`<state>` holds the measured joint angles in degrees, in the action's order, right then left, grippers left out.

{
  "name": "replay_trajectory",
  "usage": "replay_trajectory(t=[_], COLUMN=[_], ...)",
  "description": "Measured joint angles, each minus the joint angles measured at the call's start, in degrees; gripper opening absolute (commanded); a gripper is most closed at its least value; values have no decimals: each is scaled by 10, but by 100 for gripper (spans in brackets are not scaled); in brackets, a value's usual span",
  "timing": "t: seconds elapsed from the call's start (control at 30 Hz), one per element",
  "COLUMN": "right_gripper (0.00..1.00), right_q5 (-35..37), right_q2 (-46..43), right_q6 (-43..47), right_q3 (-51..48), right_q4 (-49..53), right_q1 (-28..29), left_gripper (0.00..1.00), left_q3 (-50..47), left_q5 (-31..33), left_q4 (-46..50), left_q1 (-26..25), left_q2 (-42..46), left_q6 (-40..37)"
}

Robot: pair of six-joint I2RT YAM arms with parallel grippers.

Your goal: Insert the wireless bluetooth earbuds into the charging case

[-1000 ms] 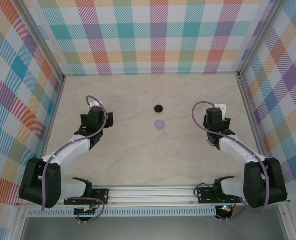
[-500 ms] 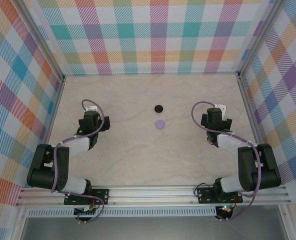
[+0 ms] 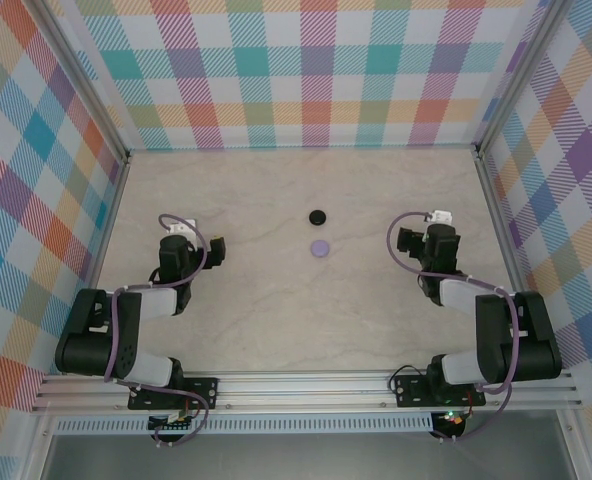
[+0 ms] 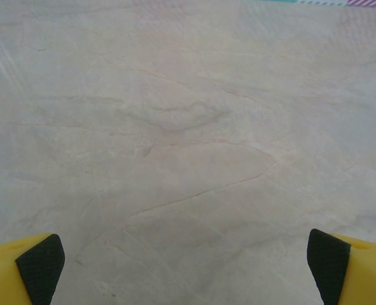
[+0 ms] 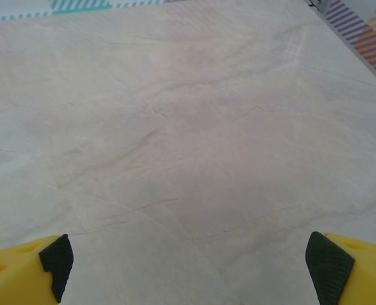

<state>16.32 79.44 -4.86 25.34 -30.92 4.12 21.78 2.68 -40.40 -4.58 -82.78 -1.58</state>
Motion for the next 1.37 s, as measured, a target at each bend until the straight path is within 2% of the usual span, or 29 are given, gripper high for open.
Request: replay_trajectory(t=[0.17, 0.43, 0.73, 1.37], right_gripper=[99, 100, 100, 100], right_q5=[-41, -79, -90, -96], right_q2=[5, 62, 78, 78], right_q6=[13, 28, 30, 30], right_q3=[-22, -23, -23, -23], right_q4=[-64, -118, -133, -137], right_q1=[-12, -13, -13, -15], left_gripper=[100, 100, 100, 100], left_q3=[0, -5, 11, 13], left_q5=[-19, -31, -1, 4], left_q4=[-38, -81, -62, -60], left_q1=[3, 5, 7, 7], left_q2=[-15, -52, -67, -67], left_q6=[-5, -8, -6, -6])
